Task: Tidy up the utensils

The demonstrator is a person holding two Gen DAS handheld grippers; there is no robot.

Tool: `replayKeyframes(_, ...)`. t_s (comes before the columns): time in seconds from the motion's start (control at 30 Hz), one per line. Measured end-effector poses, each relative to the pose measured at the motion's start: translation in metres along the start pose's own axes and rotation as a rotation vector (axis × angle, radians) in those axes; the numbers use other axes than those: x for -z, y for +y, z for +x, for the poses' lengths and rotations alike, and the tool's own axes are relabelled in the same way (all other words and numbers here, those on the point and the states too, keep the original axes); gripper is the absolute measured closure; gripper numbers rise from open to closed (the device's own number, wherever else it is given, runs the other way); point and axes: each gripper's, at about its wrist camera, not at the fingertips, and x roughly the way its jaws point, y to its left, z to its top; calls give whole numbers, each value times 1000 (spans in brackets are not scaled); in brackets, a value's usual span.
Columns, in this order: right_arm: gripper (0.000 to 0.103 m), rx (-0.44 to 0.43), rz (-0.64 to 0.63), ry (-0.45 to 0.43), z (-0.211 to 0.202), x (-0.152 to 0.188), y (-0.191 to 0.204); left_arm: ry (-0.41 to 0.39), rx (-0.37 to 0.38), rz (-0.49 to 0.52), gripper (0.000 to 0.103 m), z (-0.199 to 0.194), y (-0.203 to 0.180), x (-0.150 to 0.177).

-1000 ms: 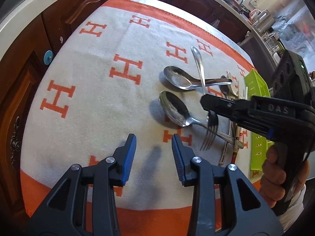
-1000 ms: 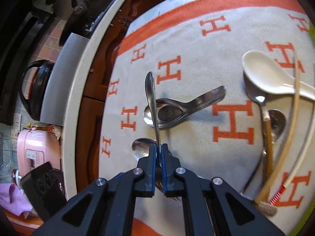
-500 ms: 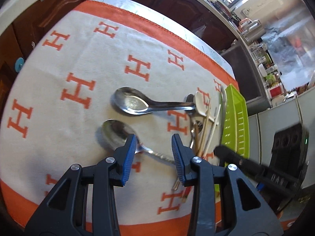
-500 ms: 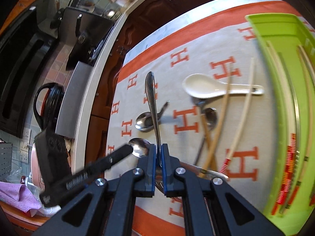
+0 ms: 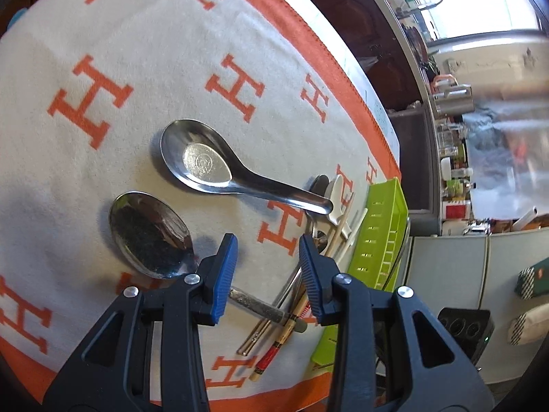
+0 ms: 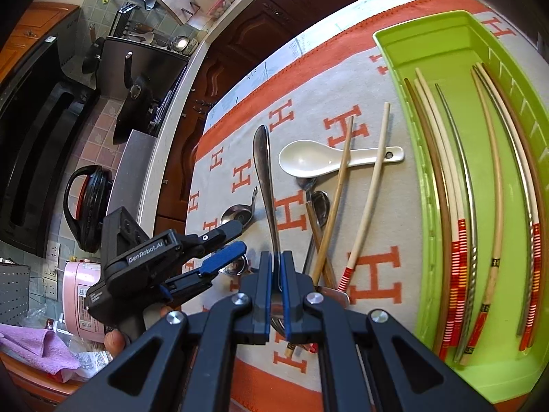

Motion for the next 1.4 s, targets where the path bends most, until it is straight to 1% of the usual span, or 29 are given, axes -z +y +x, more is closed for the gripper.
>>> replayKeyframes(0.1,98,-3,6,-5,-3,1,-2,-5,19,-50,69,6,4,-3)
replayKeyframes(0.33,98,-14,15,-26,-13,2,-8,-1,29,-164,69,29,9,-5)
replayKeyframes(0.43,98,-17,20,-33,-17,2,-11,-13,57,-205,69,32,9,-3)
replayKeyframes(0.5,98,-17,20,-33,-19,1,-13,-28,72,-207,69,32,6,-3)
replayKeyframes(0.63,98,-21,29,-30,-19,1,-16,-64,131,-245,69,24,7,-4)
replayKeyframes(0.73,98,-28,37,-29,-18,2,-18,-77,109,-246,69,25,3,-9)
replayKeyframes(0.87,98,-33,40,-29,-19,2,-20,-42,105,-301,69,36,10,-9)
replayKeyframes(0.93,98,-32,38,-33,-20,2,-20,-38,107,-323,69,42,12,-10)
replayKeyframes(1.03,98,-31,36,-35,-22,3,-21,-69,113,-325,69,47,9,-12)
replayKeyframes(1.17,98,-32,36,-34,-24,4,-22,-81,125,-353,69,53,8,-16)
replayKeyframes(1.33,98,-29,39,-25,-23,5,-23,-101,115,-366,69,54,6,-21)
replayKeyframes(1.37,98,-29,38,-23,-22,6,-23,-104,108,-367,70,56,3,-22)
replayKeyframes(1.4,98,-30,36,-21,-22,6,-22,-110,101,-366,76,55,3,-21)
